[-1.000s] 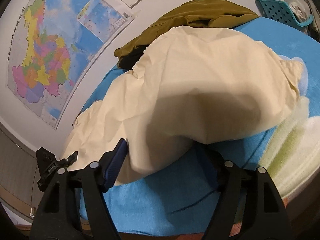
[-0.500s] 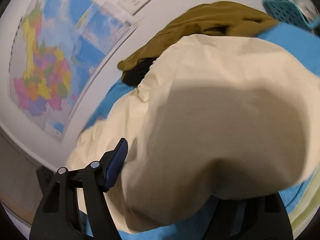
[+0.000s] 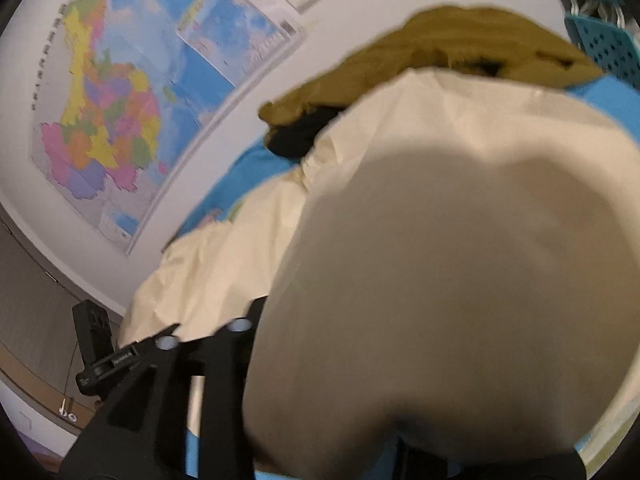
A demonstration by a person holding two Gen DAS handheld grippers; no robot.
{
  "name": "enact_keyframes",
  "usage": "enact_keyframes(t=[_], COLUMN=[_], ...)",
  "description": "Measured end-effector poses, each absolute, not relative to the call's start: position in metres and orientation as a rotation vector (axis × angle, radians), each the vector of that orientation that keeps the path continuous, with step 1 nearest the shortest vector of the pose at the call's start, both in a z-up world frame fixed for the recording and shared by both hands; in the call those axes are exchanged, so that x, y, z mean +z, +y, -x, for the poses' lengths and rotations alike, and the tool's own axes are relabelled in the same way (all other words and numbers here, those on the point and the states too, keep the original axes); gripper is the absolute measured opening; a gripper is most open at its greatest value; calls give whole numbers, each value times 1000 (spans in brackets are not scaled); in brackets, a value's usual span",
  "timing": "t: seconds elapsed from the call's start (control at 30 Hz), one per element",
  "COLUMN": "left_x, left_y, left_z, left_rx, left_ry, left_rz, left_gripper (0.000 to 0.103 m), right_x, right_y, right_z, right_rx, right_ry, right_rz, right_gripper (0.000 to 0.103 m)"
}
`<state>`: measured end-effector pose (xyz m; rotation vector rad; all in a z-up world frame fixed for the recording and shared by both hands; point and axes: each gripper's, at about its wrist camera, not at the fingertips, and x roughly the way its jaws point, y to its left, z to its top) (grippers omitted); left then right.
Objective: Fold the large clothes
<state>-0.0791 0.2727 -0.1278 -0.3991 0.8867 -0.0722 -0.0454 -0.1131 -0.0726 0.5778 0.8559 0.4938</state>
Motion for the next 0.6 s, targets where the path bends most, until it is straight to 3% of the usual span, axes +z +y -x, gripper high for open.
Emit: enact_keyframes(t=[0.1,0.17,0.23,0.3,0.47,0.6], left_x=[-129,-129,-129,-129,-129,-123], left_y=[272,269,267,267,265,261], left_z=[75,74,73,73,71,71], left_rx=[-91,-74,-45,-40,-47,-42], left_ry=[879,879,879,878,875,871], left_rz=[404,393,366,361,362,343], left_gripper=[71,69,62,55,42,32], right_x=[-78,-79,-79,-78,-80,-69], right_y=[-112,-111,-110,-110,-110,-110], right_z=[41,38,37,38,36,39], right_rx=[503,504,502,510,528,554], right_ry=[856,847,838,828,839,799], right_rz=[-595,-605,-595,-581,-591,-559], right_gripper=[54,53,38,30,28,19])
